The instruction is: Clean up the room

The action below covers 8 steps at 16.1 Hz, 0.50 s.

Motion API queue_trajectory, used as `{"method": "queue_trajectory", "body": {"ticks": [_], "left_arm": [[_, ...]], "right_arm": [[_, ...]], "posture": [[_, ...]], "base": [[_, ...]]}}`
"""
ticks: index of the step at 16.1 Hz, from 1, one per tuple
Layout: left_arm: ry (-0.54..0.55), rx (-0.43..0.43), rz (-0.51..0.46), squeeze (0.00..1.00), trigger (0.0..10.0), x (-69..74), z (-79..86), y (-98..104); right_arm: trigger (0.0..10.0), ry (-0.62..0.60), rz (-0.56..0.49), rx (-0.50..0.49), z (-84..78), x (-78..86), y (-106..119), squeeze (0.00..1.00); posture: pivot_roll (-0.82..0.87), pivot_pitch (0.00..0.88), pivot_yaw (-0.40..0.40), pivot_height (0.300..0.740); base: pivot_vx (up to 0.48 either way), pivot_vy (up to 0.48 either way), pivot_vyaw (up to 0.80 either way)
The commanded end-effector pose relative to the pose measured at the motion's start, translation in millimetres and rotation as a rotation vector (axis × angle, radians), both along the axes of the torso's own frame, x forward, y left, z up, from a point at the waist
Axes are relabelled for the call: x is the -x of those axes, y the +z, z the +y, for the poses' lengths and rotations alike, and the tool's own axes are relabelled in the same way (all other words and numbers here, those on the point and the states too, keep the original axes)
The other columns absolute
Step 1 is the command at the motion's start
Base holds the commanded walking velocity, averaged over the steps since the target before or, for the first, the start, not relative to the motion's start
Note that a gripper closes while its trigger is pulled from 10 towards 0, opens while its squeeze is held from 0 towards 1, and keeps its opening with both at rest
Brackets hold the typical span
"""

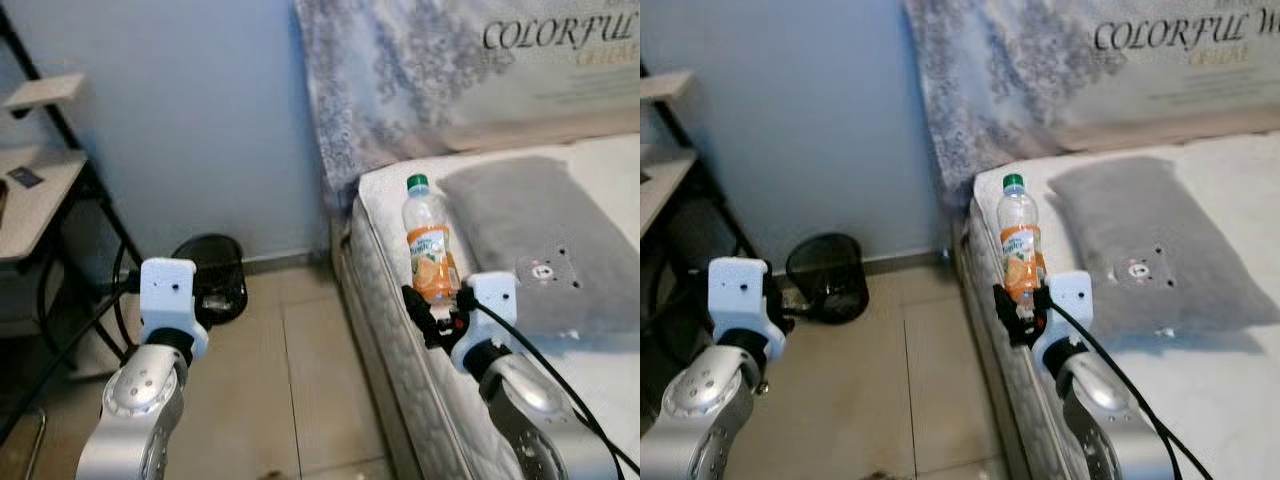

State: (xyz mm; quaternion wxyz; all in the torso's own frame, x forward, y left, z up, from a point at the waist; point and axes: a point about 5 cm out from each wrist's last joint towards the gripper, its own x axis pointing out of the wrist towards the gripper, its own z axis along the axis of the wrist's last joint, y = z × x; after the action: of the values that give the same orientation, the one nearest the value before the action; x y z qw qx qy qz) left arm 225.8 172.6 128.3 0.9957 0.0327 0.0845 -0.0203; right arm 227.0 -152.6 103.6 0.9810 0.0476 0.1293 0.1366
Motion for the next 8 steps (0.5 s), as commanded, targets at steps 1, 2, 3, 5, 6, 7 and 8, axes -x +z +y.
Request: {"method": "queue_trajectory", "body": {"ticks": [1, 2, 3, 5, 6, 7, 8], "left_arm": [[0.018, -0.019, -0.008, 0.00, 10.0, 1.4, 4.0, 1.7], [0.021, -0.019, -0.010, 0.00, 10.0, 1.2, 4.3, 1.9], [0.021, -0.018, -0.011, 0.00, 10.0, 0.9, 4.7, 2.3], [0.027, -0.018, -0.018, 0.00, 10.0, 0.4, 5.8, 3.6], [0.031, -0.019, -0.018, 0.00, 10.0, 0.2, 6.2, 3.8], [0.033, -0.018, -0.018, 0.00, 10.0, 0.1, 6.3, 3.9], [0.032, -0.018, -0.018, 0.00, 10.0, 0.0, 6.5, 3.7]], "right_arm": [[10.0, 0.018, -0.010, 0.004, 3.8, -2.0, 1.3, 0.00], [10.0, 0.034, -0.022, 0.038, 4.5, -4.2, 1.3, 0.00], [10.0, 0.048, -0.022, 0.062, 5.3, -5.4, 1.1, 0.00], [10.0, 0.051, -0.025, 0.057, 7.1, -7.6, 1.1, 0.00], [10.0, 0.023, -0.011, 0.039, 6.1, -8.9, -0.9, 0.00], [10.0, 0.002, -0.003, 0.031, 5.2, -10.1, -2.1, 0.00], [10.0, -0.003, -0.003, 0.035, 5.5, -10.8, -2.4, 0.00]], "posture": [[0.07, 0.000, 0.004, 0.740], [0.07, 0.000, -0.001, 0.740], [0.07, 0.000, -0.002, 0.740], [0.08, 0.000, -0.006, 0.740], [0.08, 0.000, -0.007, 0.740], [0.09, 0.000, -0.009, 0.740], [0.09, 0.000, -0.008, 0.740]], "base": [[0.259, 0.000, 0.00], [0.262, 0.000, 0.00], [0.277, 0.000, 0.00], [0.306, 0.000, 0.00], [0.319, 0.000, 0.00], [0.319, 0.000, 0.00], [0.334, 0.000, 0.00]]}}
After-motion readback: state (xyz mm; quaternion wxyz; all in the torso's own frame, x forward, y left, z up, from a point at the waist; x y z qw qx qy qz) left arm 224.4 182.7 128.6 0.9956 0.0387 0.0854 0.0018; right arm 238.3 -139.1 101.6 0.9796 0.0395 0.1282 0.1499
